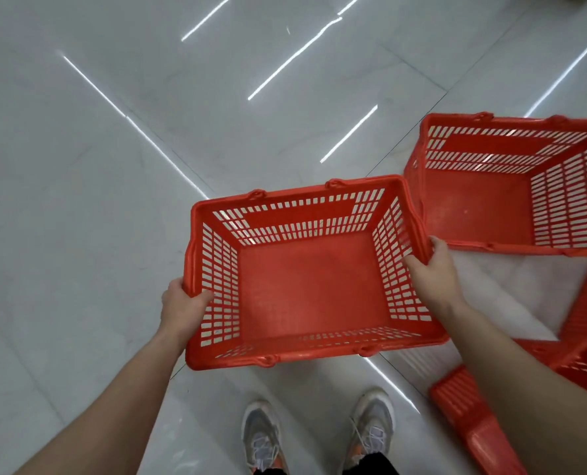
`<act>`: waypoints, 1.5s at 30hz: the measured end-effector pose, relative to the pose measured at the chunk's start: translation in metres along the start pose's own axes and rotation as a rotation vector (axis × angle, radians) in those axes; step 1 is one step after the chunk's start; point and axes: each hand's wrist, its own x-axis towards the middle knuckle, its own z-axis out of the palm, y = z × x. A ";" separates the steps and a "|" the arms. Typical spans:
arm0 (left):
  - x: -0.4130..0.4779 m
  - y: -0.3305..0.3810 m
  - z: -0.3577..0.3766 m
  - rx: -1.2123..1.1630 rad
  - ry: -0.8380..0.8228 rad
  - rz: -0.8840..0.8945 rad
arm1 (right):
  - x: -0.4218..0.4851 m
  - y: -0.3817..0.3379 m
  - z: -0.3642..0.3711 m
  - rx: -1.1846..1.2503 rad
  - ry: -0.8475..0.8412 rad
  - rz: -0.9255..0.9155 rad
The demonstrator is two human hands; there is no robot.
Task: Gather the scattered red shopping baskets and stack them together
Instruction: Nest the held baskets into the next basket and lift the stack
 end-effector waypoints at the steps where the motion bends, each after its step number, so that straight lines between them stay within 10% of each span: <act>1: -0.013 0.013 -0.008 -0.007 0.015 0.016 | -0.009 -0.009 -0.013 0.009 0.018 -0.015; 14: -0.210 0.181 -0.070 0.162 -0.122 0.420 | -0.203 -0.062 -0.236 0.032 0.354 0.062; 33: -0.477 0.159 0.247 0.545 -0.649 0.825 | -0.411 0.294 -0.407 0.485 0.876 0.532; 45: -0.441 0.081 0.363 0.715 -0.538 0.666 | -0.347 0.449 -0.365 0.714 0.624 0.539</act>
